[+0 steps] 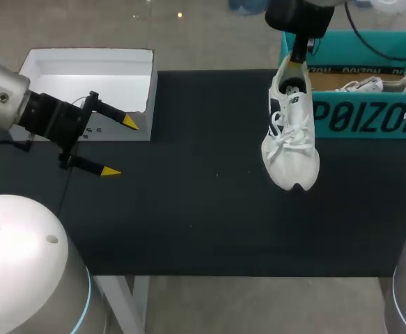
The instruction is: Take the shoe out of the shoebox, open the shoe tongue, remove and reinsert the insole, then place the shoe into the shoebox
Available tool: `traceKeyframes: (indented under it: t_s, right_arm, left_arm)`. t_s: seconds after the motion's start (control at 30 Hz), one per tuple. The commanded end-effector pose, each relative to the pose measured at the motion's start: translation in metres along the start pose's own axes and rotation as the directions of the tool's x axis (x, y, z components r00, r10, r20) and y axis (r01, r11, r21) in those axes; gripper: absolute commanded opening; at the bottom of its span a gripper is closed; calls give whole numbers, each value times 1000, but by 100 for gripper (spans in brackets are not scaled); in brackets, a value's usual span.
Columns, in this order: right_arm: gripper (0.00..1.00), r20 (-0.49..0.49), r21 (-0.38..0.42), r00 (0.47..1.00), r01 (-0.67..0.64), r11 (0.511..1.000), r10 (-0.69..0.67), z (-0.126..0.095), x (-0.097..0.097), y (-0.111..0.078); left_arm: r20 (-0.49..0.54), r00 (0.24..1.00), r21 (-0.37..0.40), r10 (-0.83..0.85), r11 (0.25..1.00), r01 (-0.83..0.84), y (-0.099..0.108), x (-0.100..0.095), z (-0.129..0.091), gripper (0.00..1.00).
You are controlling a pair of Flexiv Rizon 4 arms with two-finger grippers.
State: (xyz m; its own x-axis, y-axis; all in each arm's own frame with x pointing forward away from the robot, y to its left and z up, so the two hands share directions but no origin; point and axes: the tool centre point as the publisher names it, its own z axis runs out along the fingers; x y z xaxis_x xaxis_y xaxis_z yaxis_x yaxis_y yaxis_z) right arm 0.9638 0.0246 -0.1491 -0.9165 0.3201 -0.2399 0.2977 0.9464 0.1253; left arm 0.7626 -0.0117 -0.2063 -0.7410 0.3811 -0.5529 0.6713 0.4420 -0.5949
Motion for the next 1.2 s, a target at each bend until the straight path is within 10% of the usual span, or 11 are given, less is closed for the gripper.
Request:
traceKeyframes:
  t_s: [0.03,0.37,0.47,1.2]
  right_arm:
    - [0,-6,23,986,-167,986,167,-10,-26,-13]
    - [0,68,69,832,-555,829,551,-6,-68,-65]
    - [0,222,98,757,-644,759,614,-10,-81,-93]
    - [0,222,98,757,-644,759,614,-10,-81,-93]
  left_arm:
    - [-3,1000,-3,-1,1000,1,0,0,-1,100]
    - [-3,1000,-3,-1,1000,1,0,0,-1,100]
    - [-3,1000,-3,-1,1000,1,0,0,-1,100]
    - [-3,1000,-3,-1,1000,1,0,0,-1,100]
